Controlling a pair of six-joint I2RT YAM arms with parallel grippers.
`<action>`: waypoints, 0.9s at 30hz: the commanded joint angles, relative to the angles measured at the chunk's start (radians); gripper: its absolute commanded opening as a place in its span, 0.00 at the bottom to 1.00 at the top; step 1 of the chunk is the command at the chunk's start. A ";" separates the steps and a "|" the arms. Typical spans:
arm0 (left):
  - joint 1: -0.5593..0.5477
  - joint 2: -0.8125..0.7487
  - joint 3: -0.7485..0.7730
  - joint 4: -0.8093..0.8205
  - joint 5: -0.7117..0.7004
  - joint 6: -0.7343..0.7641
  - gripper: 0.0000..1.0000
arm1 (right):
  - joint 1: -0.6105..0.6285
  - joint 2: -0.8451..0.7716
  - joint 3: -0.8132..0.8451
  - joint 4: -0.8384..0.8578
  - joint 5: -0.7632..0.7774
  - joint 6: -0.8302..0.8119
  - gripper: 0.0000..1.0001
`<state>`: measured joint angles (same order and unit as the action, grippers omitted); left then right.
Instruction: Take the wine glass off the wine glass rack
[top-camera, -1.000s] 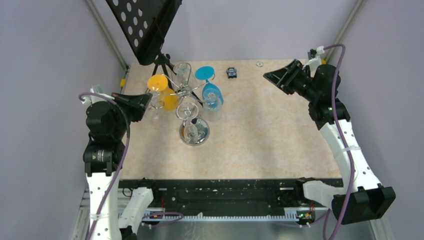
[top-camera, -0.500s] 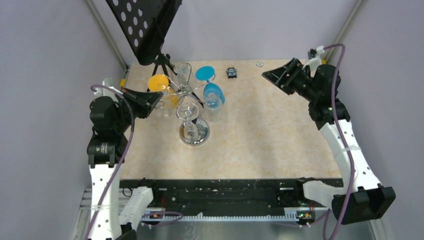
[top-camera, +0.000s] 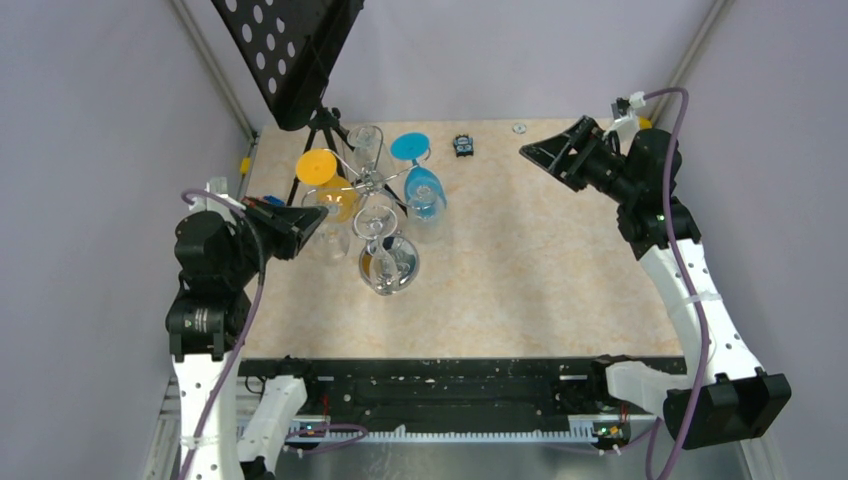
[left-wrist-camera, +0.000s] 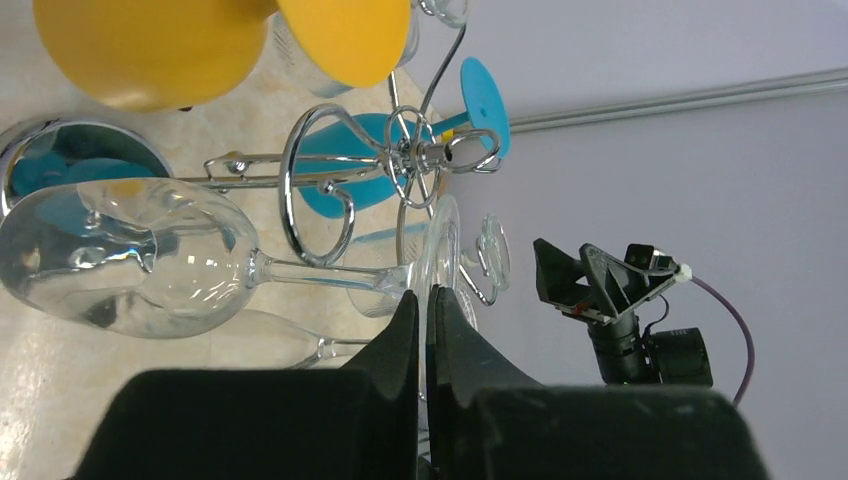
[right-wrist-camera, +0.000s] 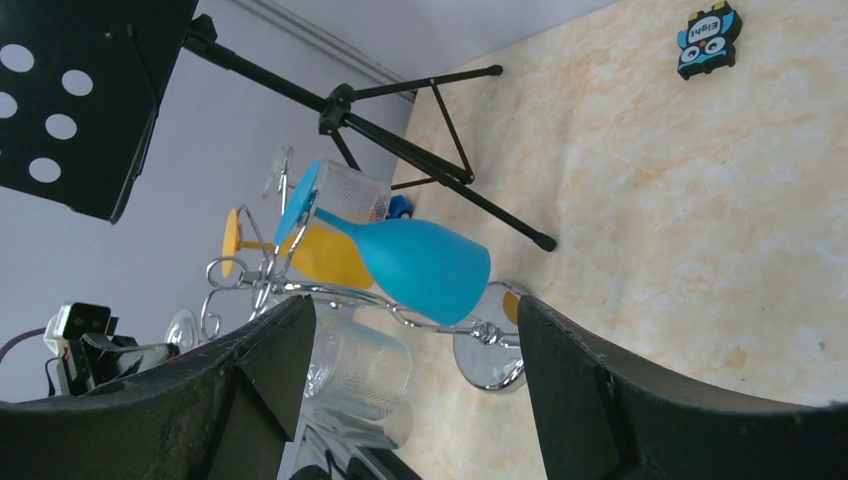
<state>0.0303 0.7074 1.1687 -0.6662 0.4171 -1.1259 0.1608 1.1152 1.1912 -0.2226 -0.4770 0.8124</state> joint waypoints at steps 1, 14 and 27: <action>0.004 -0.043 0.077 -0.071 -0.036 -0.014 0.00 | 0.013 -0.041 0.003 0.060 -0.063 -0.002 0.76; 0.004 -0.069 0.289 -0.318 0.083 -0.040 0.00 | 0.198 -0.158 -0.087 0.214 -0.138 -0.066 0.76; 0.003 -0.105 0.324 -0.124 0.532 -0.279 0.00 | 0.573 -0.170 -0.064 0.436 -0.220 -0.197 0.72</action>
<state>0.0303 0.6304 1.5085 -0.9649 0.7700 -1.3079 0.6205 0.9367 1.0973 0.0879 -0.6605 0.6960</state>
